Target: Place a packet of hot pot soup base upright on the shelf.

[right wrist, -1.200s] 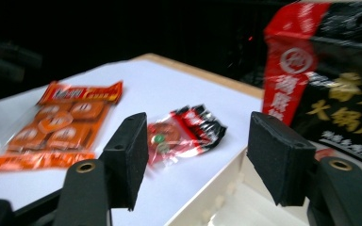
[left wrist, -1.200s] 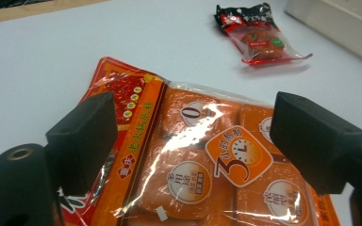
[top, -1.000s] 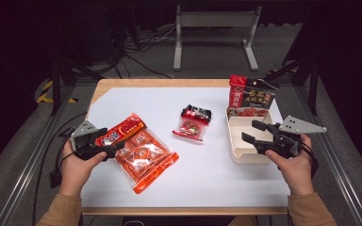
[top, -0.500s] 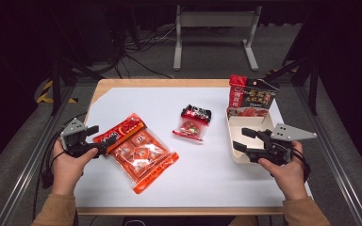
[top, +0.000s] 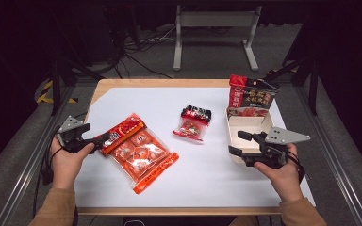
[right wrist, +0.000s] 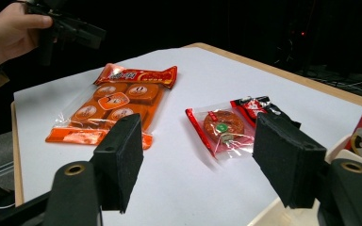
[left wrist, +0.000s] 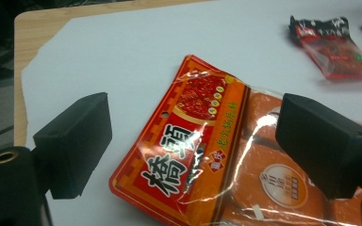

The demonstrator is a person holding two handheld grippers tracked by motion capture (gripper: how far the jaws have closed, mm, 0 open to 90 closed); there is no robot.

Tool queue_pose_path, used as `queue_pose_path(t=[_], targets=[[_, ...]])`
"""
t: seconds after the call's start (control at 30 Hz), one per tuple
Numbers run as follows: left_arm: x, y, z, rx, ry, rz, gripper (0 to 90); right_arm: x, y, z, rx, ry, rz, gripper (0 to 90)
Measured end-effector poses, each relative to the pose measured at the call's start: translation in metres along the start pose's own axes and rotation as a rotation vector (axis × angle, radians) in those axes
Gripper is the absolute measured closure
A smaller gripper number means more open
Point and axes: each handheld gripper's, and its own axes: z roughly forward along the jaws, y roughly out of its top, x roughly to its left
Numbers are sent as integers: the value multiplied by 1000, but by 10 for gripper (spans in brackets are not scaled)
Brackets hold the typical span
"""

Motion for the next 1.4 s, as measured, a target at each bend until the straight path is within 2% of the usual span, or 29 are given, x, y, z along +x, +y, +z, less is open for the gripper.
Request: queue_pose_path(t=[0.03,0.1,0.13,0.17,0.2,0.27,0.4,0.43,0.5,0.63,0.8,1.0,1.17,1.2,1.27,1.4], targets=[[0,0,0,0,0,0,121,0,0,0,0,0,0,343],[6,-4,5,-13,3,-30,121,1,-1,3,9,8,-4,341],[7,-5,9,5,24,-24,120,2,-1,5,12,15,-10,340],[7,-5,9,5,24,-24,120,2,-1,5,12,15,-10,340],[8,-7,13,26,39,-13,120,2,-1,6,14,15,-10,338],[10,-10,17,56,52,-16,123,3,-1,7,16,16,-14,337],[16,-18,26,119,90,-41,128,4,-1,8,15,22,-16,334],[16,-18,26,119,90,-41,129,4,-1,8,15,22,-16,334],[19,-22,28,152,120,-43,132,4,-1,9,24,14,-20,334],[23,-26,32,155,98,-73,146,3,-3,11,37,11,-24,334],[27,-30,36,179,71,-90,167,3,-3,12,44,7,-27,333],[29,-33,38,234,43,-113,198,3,-4,12,49,10,-25,330],[28,-34,40,236,13,-131,217,2,-4,12,48,8,-15,325],[27,-34,40,241,7,-111,229,1,-5,12,52,2,-13,325],[25,-34,41,239,-13,-115,251,1,-5,11,51,1,-9,325],[23,-33,41,219,-28,-87,283,2,-4,11,47,4,-15,323]])
